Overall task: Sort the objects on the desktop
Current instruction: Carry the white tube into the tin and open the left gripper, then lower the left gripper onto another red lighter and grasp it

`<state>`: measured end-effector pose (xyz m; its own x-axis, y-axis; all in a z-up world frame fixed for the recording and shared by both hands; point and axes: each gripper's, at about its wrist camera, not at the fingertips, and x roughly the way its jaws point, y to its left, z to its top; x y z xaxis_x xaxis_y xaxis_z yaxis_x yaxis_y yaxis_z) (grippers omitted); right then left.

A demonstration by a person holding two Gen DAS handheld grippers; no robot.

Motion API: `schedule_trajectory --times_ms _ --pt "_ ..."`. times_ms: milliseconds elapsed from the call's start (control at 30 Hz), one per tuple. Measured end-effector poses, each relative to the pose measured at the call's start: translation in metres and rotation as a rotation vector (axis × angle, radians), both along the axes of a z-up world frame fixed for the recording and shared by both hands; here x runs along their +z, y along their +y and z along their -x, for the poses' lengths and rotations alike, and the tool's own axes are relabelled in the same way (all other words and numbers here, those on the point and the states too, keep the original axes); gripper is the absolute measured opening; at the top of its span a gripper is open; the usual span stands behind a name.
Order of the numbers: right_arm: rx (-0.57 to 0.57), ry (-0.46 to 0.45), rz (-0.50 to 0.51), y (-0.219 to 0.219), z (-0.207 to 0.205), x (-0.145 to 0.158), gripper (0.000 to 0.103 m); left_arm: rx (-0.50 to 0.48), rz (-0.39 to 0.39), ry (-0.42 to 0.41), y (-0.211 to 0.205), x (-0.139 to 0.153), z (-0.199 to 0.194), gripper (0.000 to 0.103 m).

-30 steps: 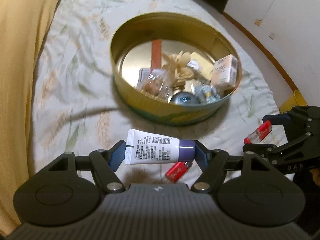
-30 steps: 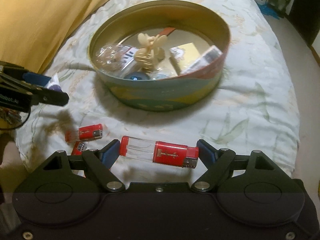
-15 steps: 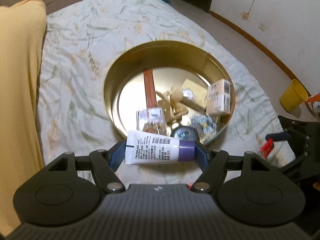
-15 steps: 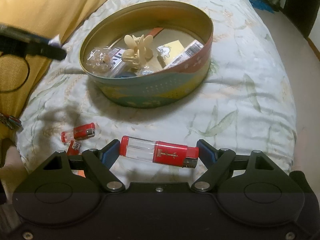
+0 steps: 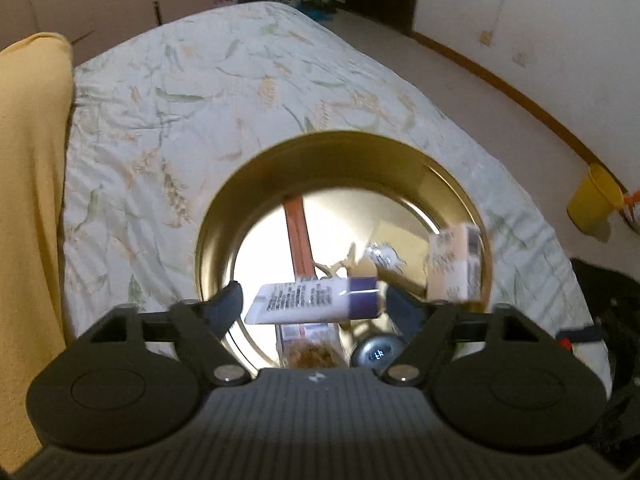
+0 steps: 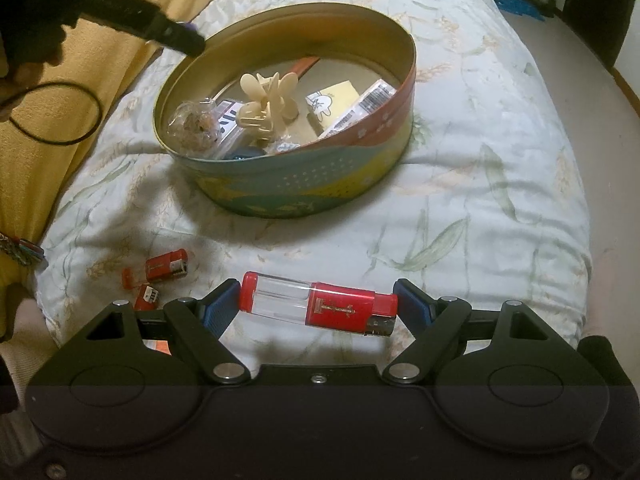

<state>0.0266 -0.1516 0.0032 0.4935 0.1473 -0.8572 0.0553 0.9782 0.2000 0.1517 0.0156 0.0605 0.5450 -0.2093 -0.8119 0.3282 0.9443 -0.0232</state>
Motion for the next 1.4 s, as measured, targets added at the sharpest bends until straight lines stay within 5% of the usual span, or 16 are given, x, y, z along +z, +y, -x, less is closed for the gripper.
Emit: schedule_trajectory --times_ms 167,733,1100,1400 --pt "-0.002 -0.003 -0.004 0.000 -0.001 0.000 0.082 0.018 0.000 0.005 0.006 -0.004 0.002 0.096" --pt "-0.014 -0.006 -0.009 -0.001 -0.001 0.001 0.082 -0.354 -0.019 0.141 -0.005 -0.051 0.075 0.092" --pt "-0.021 0.004 -0.016 -0.003 0.000 0.000 0.082 -0.448 -0.016 0.241 -0.008 -0.085 0.103 0.065" --pt "-0.017 0.010 -0.017 0.001 0.001 -0.002 0.082 -0.438 -0.041 0.273 -0.006 -0.105 0.106 0.065"
